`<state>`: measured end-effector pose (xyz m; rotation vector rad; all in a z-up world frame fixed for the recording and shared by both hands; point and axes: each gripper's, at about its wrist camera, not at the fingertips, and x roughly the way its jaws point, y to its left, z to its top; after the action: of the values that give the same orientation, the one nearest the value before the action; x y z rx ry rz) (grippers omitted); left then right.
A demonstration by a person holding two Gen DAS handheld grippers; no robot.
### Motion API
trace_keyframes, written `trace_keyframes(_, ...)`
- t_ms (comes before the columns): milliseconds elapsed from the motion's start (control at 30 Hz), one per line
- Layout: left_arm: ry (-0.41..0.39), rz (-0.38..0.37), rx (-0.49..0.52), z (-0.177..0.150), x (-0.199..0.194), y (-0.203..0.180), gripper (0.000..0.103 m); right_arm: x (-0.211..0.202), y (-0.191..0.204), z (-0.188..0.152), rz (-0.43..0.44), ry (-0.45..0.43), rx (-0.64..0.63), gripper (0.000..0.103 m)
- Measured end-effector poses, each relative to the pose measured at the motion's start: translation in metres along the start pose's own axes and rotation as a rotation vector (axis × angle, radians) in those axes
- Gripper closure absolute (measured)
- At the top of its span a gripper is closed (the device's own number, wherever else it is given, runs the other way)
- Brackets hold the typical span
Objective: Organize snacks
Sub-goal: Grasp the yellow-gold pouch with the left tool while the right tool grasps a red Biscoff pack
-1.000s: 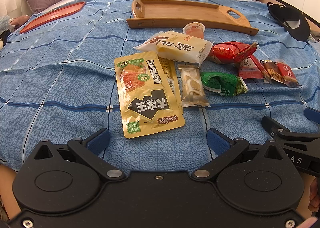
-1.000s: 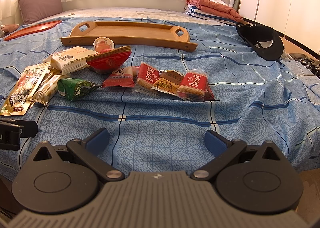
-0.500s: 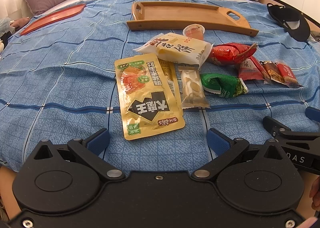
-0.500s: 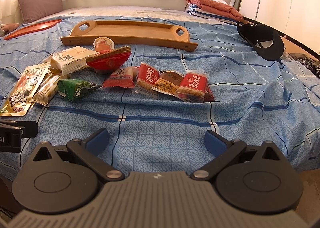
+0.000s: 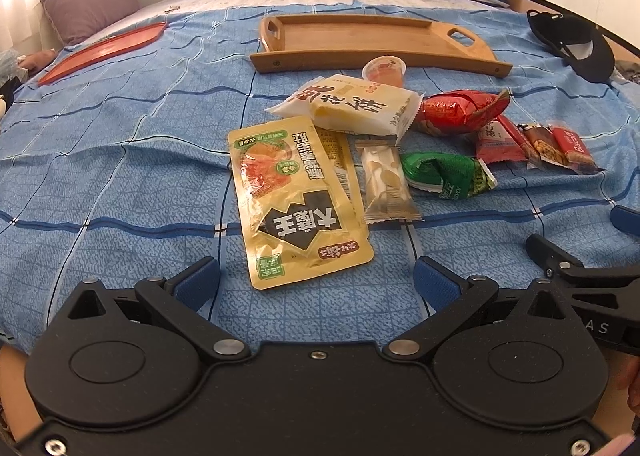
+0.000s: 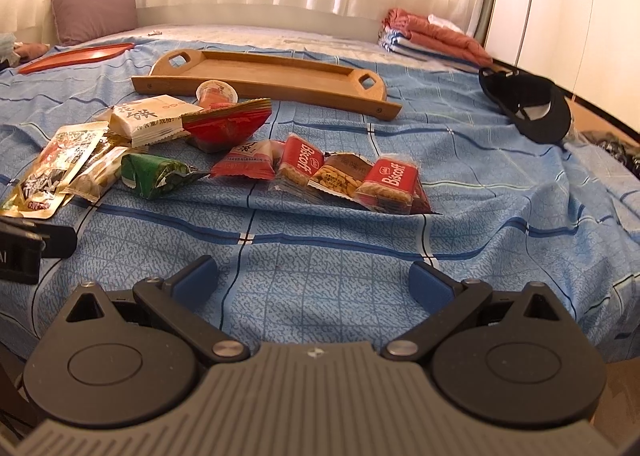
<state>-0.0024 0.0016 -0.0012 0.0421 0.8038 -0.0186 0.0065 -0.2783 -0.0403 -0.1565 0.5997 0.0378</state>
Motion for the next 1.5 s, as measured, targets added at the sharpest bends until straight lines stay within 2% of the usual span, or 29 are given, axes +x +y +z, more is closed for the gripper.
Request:
trace_keyframes(100, 0.002, -0.001, -0.008, 0.002, -0.002, 0.002, 0.000, -0.002, -0.011, 0.002, 0.047, -0.008, 0.038, 0.000)
trace_keyframes(167, -0.018, 0.012, -0.043, 0.002, -0.006, 0.006, 0.004, -0.004, -0.019, 0.005, 0.062, -0.015, 0.078, 0.000)
trace_keyframes(233, -0.054, 0.018, -0.070, 0.003, -0.010, 0.010, 0.019, -0.006, -0.024, 0.008, 0.046, -0.047, 0.092, 0.000)
trace_keyframes(367, -0.099, 0.022, -0.106, 0.012, -0.014, 0.018, 0.029, -0.004, -0.034, 0.024, -0.001, -0.103, 0.141, 0.004)
trace_keyframes(433, -0.103, 0.020, -0.109, 0.016, -0.012, 0.019, 0.040, 0.004, -0.042, 0.032, -0.012, -0.094, 0.171, 0.010)
trace_keyframes(500, -0.101, 0.017, -0.109, 0.020, -0.007, 0.019, 0.043, 0.010, -0.047, 0.037, -0.025, -0.090, 0.192, 0.017)
trace_keyframes(633, -0.093, 0.026, -0.132, 0.024, 0.003, 0.019, 0.043, 0.023, -0.057, 0.042, -0.077, -0.083, 0.210, 0.024)
trace_keyframes(767, -0.090, 0.038, -0.178, 0.025, 0.011, 0.021, 0.043, 0.031, -0.064, 0.044, -0.077, -0.064, 0.228, 0.040)
trace_keyframes(967, -0.089, 0.042, -0.194, 0.031, 0.020, 0.019, 0.043, 0.036, -0.055, 0.040, -0.063, -0.056, 0.140, 0.040)
trace_keyframes(1067, -0.104, 0.056, -0.189, 0.033, 0.020, 0.018, 0.053, 0.041, -0.052, 0.040, -0.054, -0.045, 0.124, 0.044)
trace_keyframes(1200, -0.124, 0.058, -0.200, 0.033, 0.015, 0.022, 0.067, 0.044, -0.052, 0.041, -0.054, -0.051, 0.129, 0.063)
trace_keyframes(1267, -0.133, 0.060, -0.194, 0.033, 0.012, 0.025, 0.073, 0.041, -0.055, 0.041, -0.055, -0.057, 0.136, 0.067)
trace_keyframes(1367, -0.138, 0.040, -0.178, 0.032, 0.008, 0.025, 0.070, 0.035, -0.060, 0.040, -0.049, -0.060, 0.148, 0.068)
trace_keyframes(1433, -0.149, 0.040, -0.166, 0.029, 0.007, 0.021, 0.047, 0.031, -0.062, 0.038, -0.051, -0.062, 0.148, 0.068)
trace_keyframes(1500, -0.154, 0.050, -0.138, 0.028, 0.010, 0.013, 0.040, 0.028, -0.063, 0.036, -0.046, -0.062, 0.147, 0.068)
